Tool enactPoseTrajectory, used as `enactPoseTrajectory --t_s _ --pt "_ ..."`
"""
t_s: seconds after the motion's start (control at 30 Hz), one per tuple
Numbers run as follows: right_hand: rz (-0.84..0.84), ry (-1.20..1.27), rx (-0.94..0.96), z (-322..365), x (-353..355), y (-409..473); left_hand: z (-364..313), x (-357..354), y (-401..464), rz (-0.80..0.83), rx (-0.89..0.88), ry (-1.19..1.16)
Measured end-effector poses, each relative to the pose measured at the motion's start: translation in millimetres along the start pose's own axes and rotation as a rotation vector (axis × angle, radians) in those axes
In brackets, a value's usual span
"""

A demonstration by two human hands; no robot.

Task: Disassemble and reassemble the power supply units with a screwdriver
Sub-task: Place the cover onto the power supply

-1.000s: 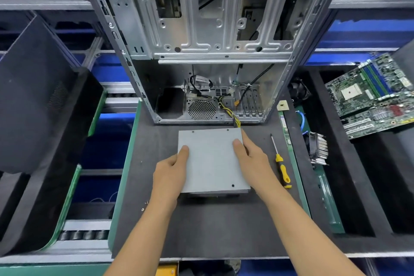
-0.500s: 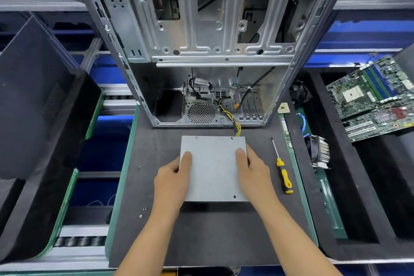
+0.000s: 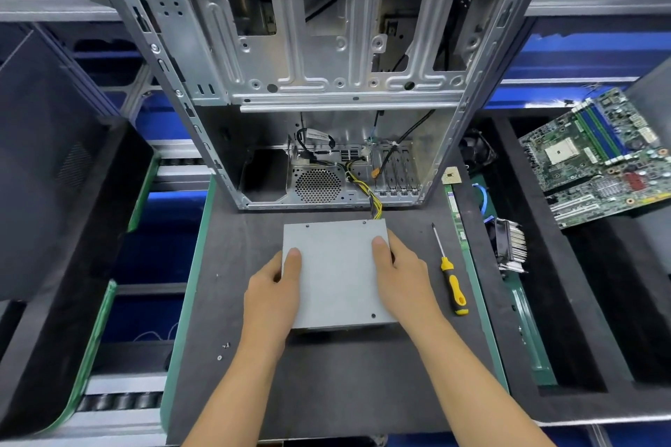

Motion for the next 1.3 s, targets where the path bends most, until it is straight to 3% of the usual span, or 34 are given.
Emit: enactPoseTrajectory --t_s 0.33,0.77,1.17,1.3 --pt "0.032 0.015 -0.017 1.1 -0.3 1.2 -5.5 -6.0 -1.8 0.045 0.044 -0.165" --pt "0.069 0.015 -0.04 -4.6 -7.2 7.0 -2.5 -3.5 8.3 0.013 -0.014 0.141" --pt "-0.002 0.064 -0.079 -11.9 -6.2 16.7 -10.1 -0.5 7.2 0.004 -0.049 0.228" --pt "0.031 0.089 -0.108 -14.9 -1.5 22.3 -11.2 -2.4 11.7 0.086 -0.095 0.187"
Point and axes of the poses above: each hand's wrist, its own y-axis towards the middle knuckle, its own x-axis out of the back of the hand, z = x × y, the point moved 5 cm from there along y, towards the middle knuckle, and after that the axes turned 1 degree about -x, right-handed, at the moved point
